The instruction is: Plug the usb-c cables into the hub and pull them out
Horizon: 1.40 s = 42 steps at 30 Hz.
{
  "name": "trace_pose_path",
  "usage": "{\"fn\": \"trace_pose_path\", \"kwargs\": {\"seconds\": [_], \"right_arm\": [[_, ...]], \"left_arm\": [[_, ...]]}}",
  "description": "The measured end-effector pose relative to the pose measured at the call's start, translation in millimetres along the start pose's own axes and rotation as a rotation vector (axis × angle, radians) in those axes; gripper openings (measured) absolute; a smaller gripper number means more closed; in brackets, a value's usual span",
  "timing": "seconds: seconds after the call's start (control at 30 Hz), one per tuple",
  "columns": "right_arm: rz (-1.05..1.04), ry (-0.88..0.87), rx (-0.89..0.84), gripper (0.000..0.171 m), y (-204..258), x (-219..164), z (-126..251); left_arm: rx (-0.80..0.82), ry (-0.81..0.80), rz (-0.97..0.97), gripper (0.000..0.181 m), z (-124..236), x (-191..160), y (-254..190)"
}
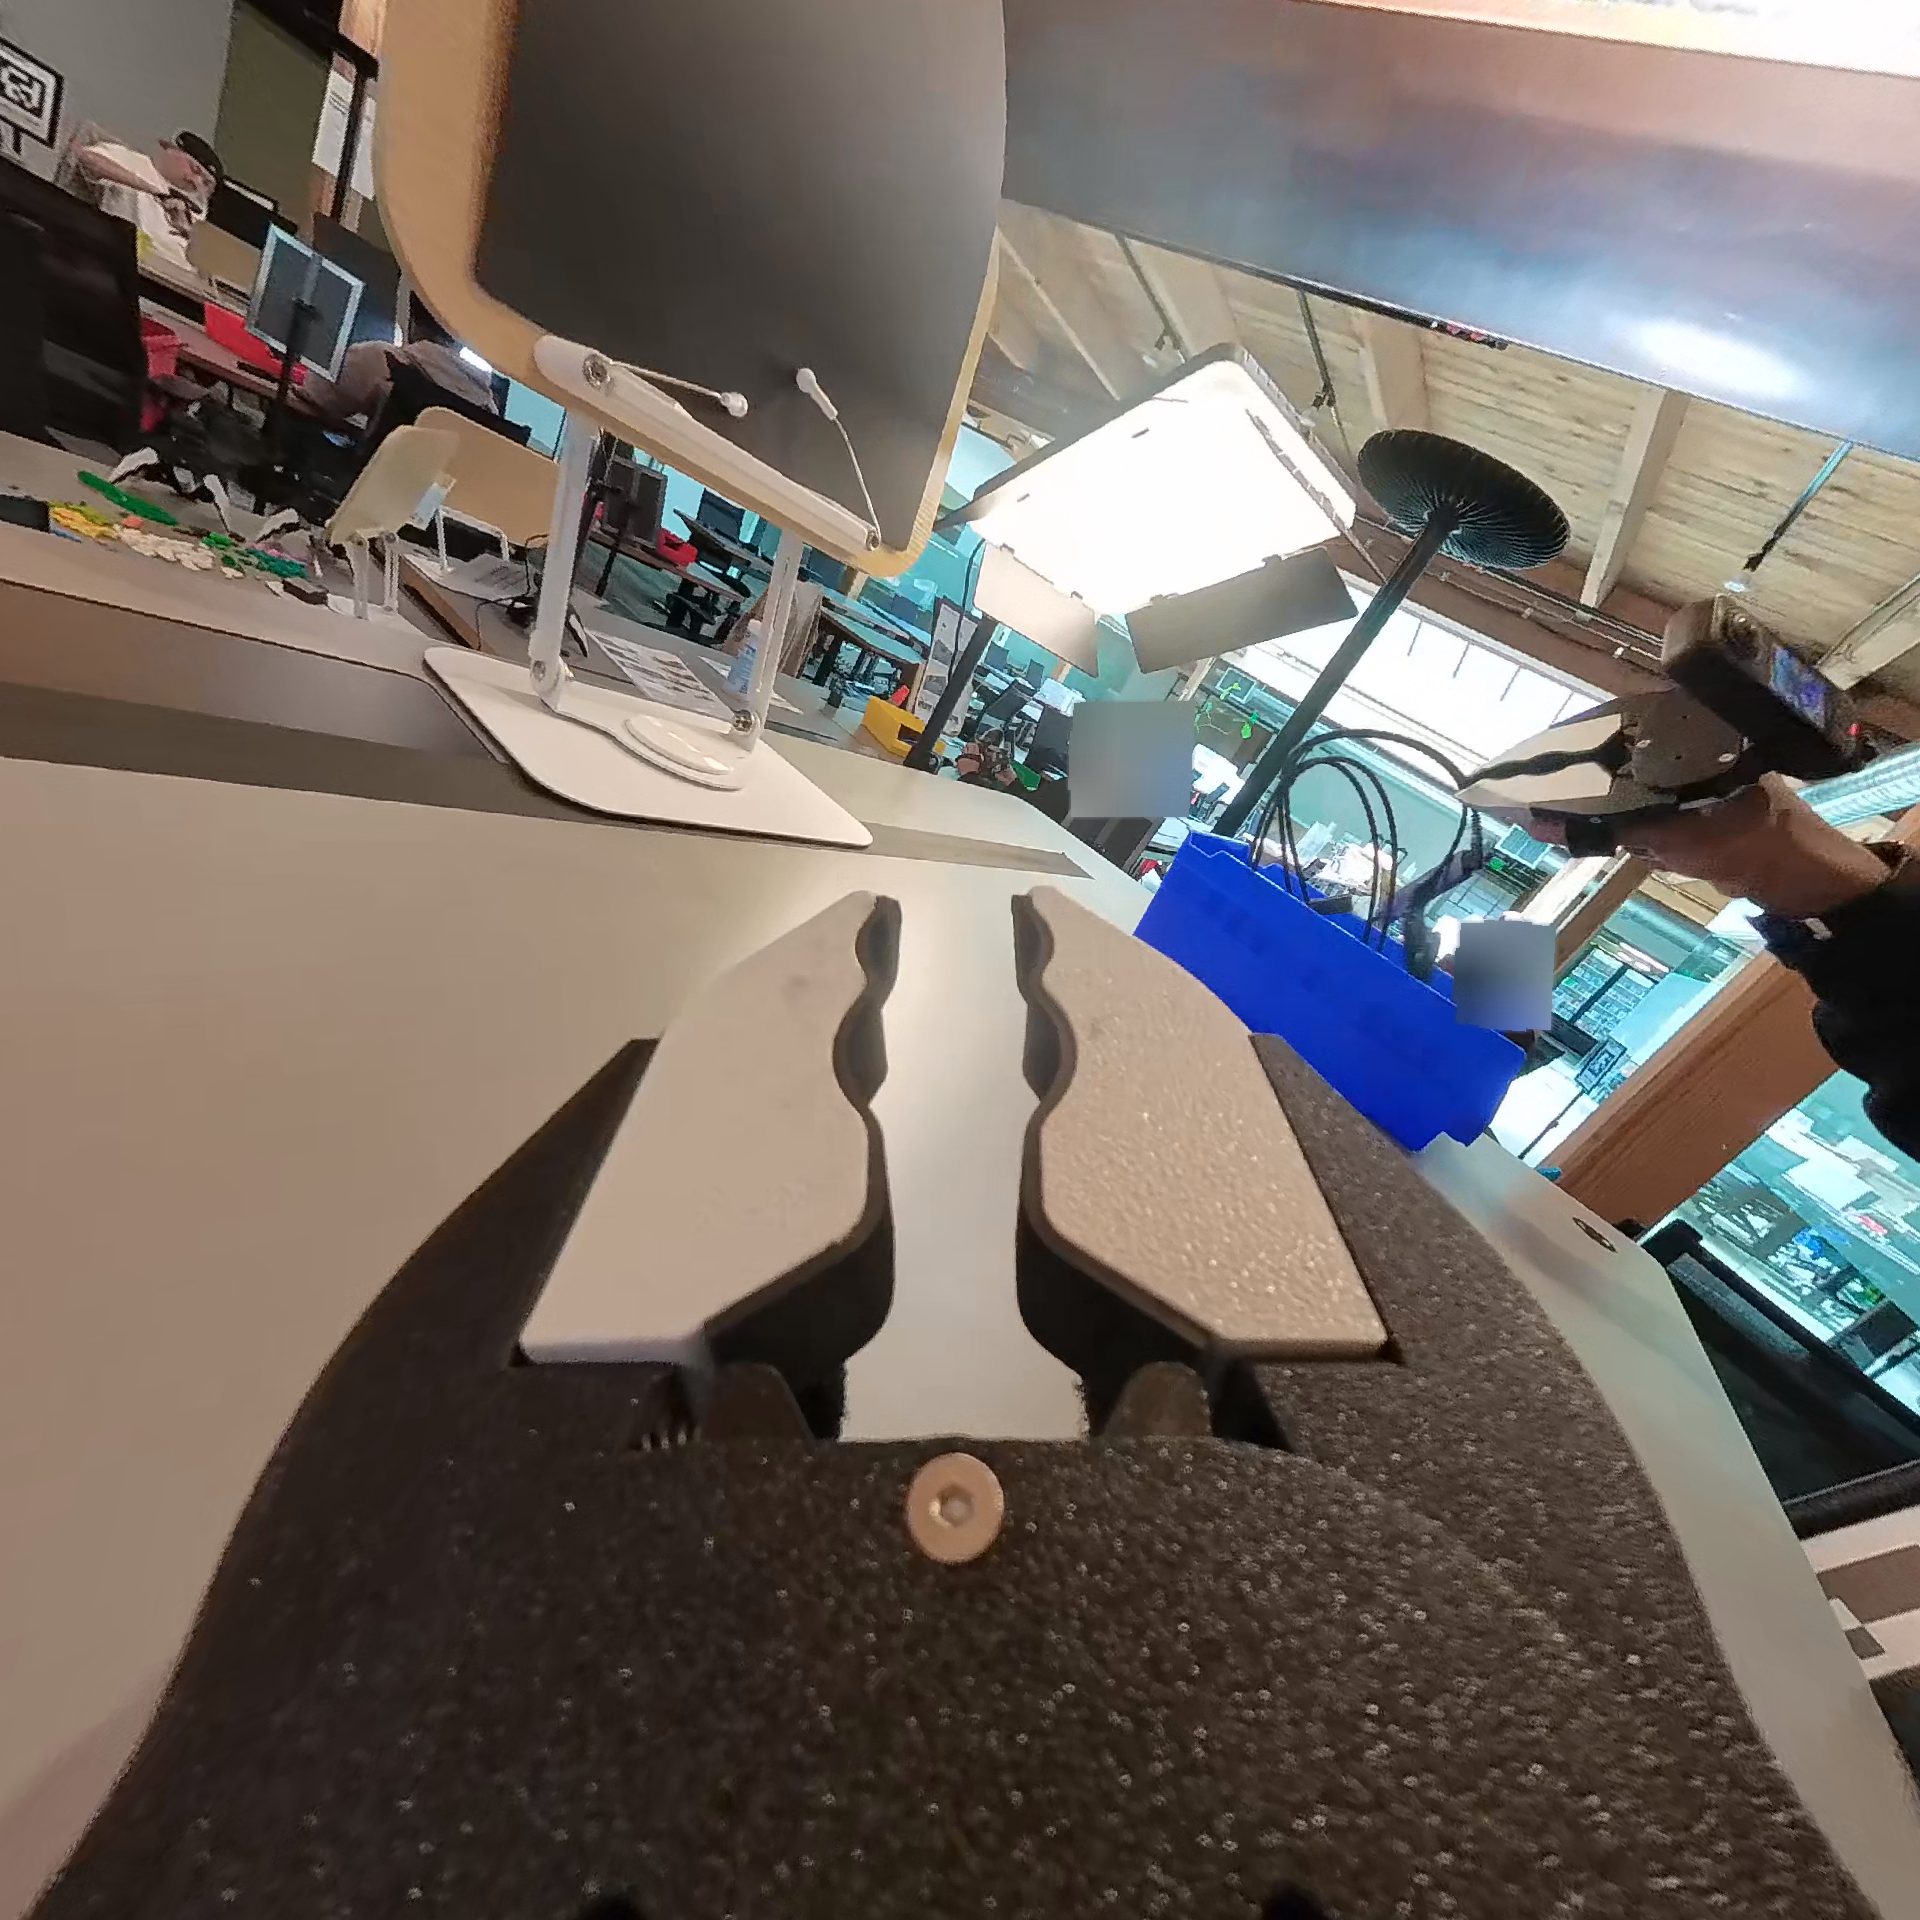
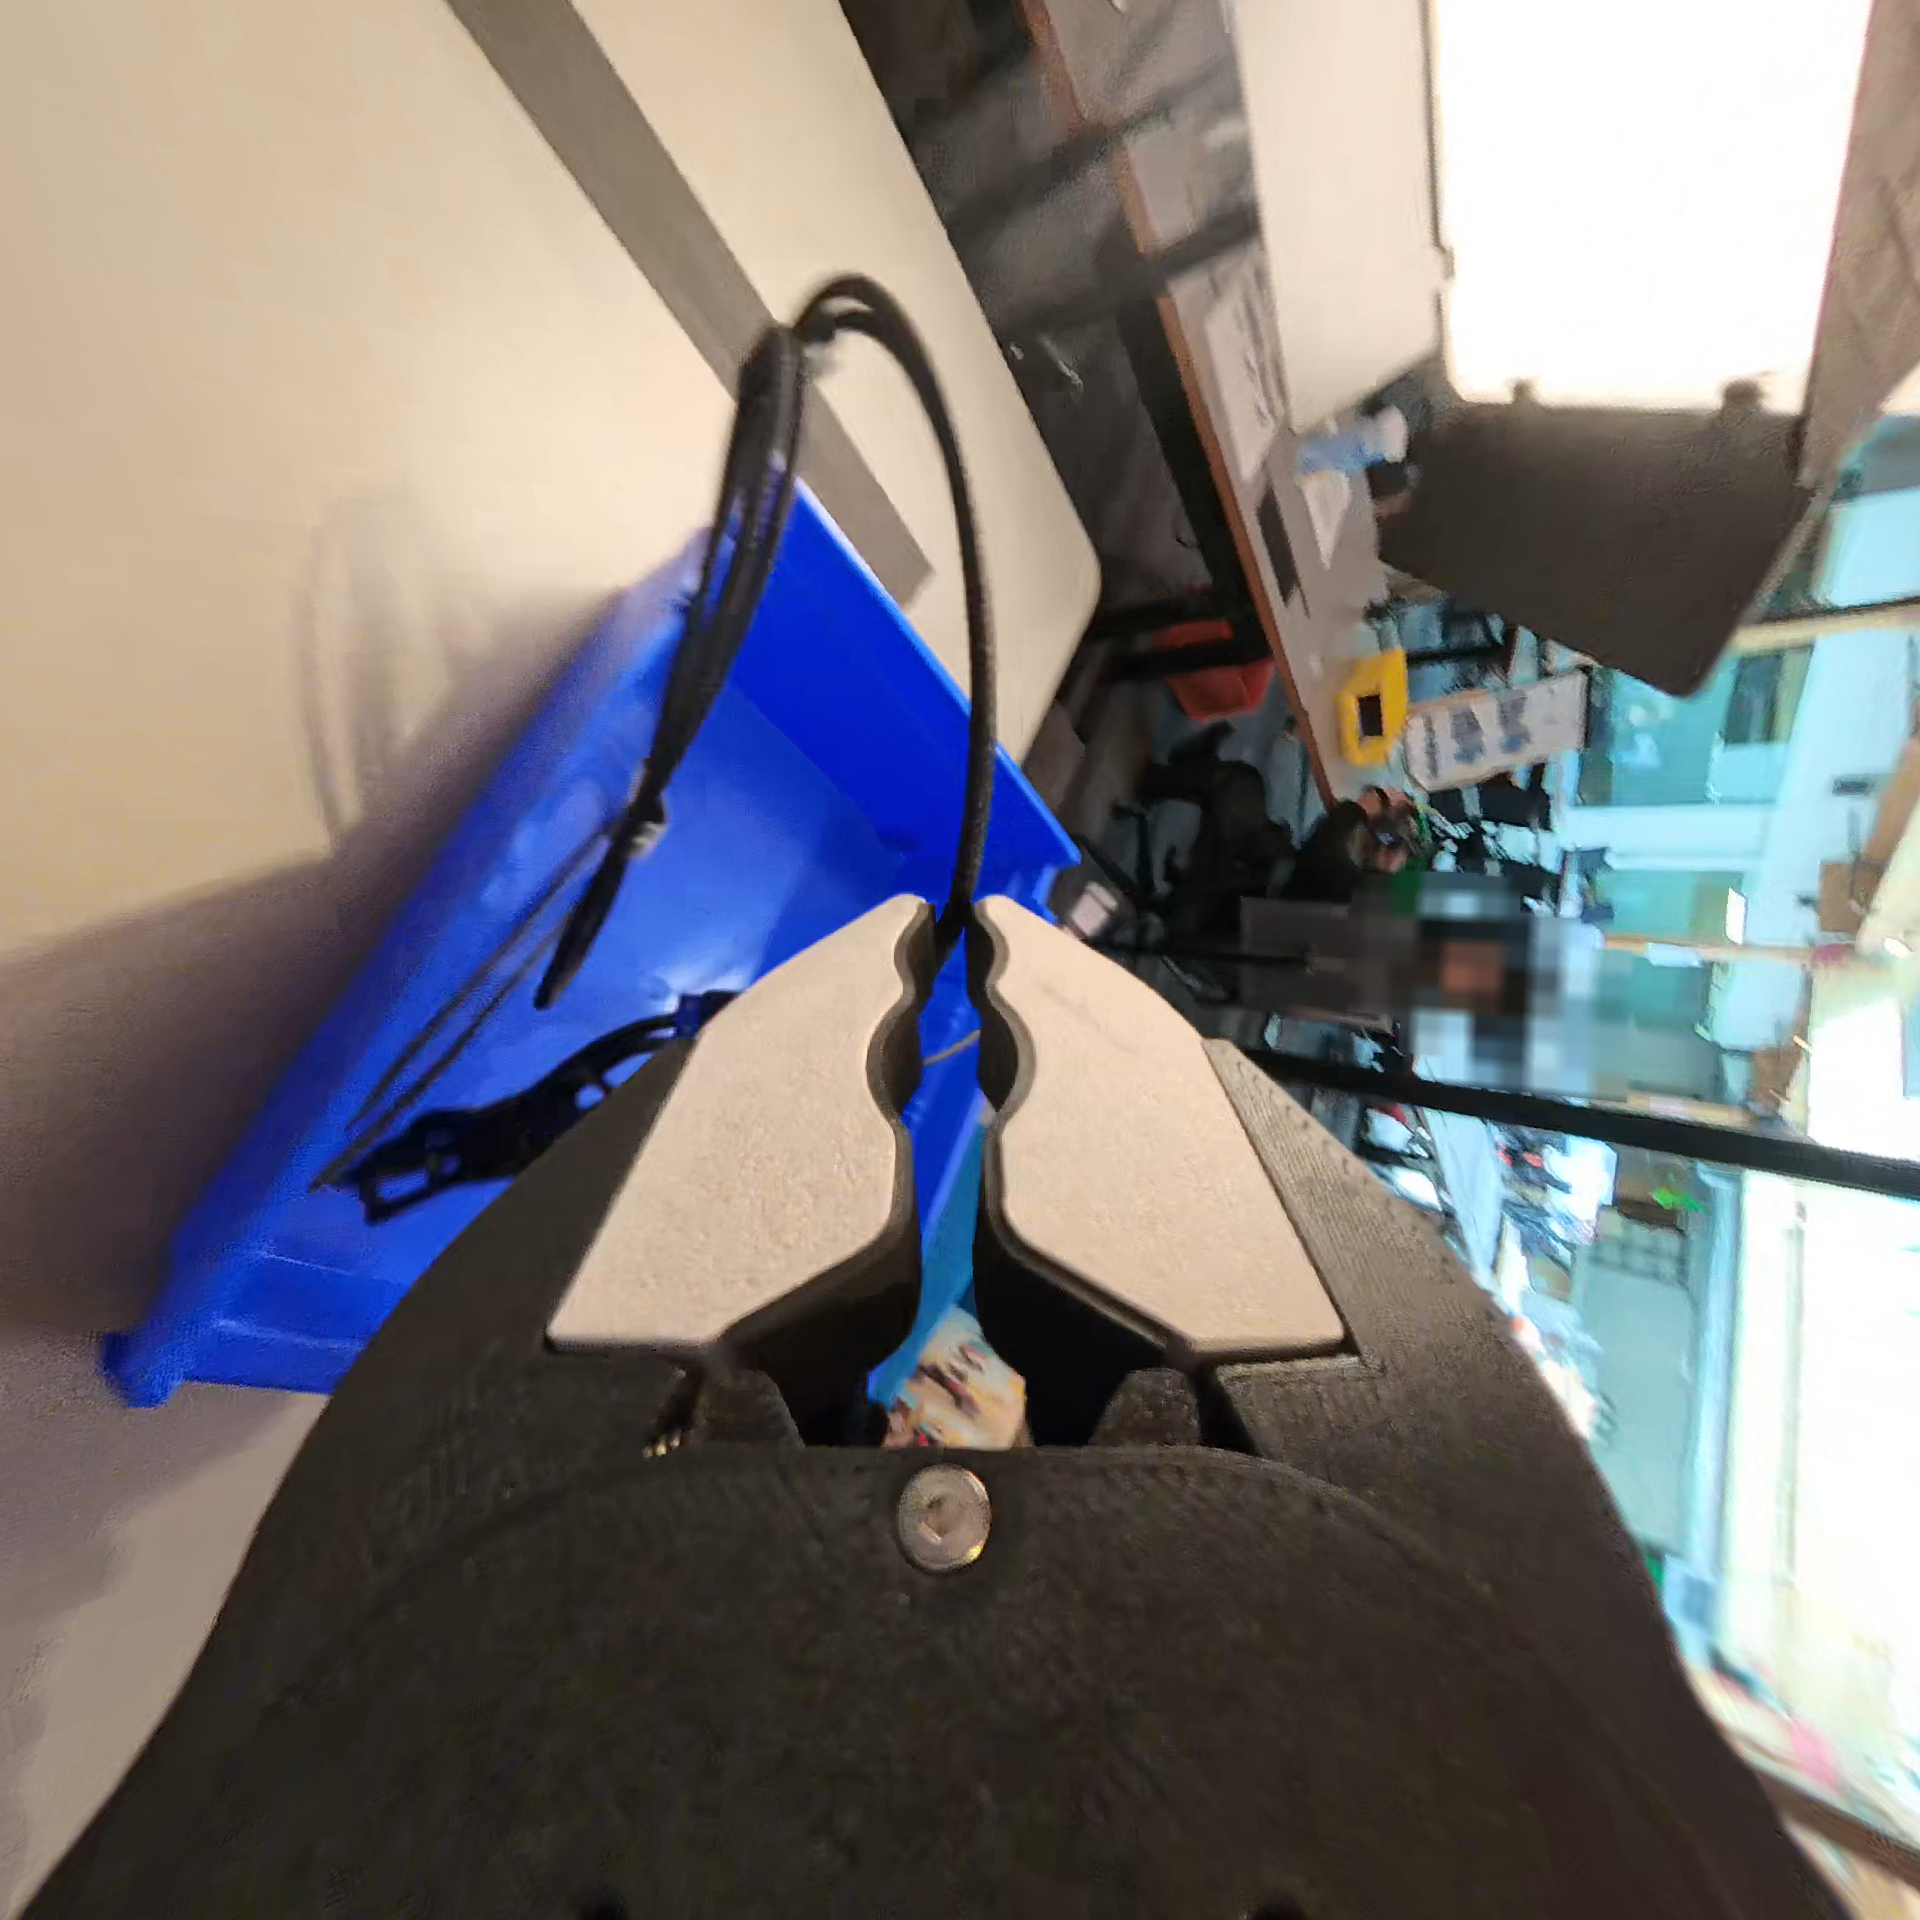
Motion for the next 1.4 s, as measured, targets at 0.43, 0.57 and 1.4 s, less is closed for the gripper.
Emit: {"fn": "trace_pose_path", "kwargs": {"seconds": [0.43, 0.57, 1.4], "right_arm": [[-0.187, -0.104, 0.382, 0.012, 7, -68, -76], [-0.242, -0.104, 0.322, 0.028, -4, -63, -68], [-0.590, -0.283, 0.437, 0.027, 276, 66, -43]], "left_arm": [[-0.004, 0.038, 0.044, 0.022, -3, -6, -3], [-0.012, 0.077, 0.061, 0.022, -6, -8, -2], [0.076, 0.226, -0.203, 0.027, 46, 7, -55]]}}
Point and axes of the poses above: each gripper's, where its closed fingertips meet, z back along the fingers, x out of its top, y = z × x across the jaws, the point moved 10 cm from there along z, back along the fingers, and after that the axes turned 12 degrees about -y, right-handed, at the moved point
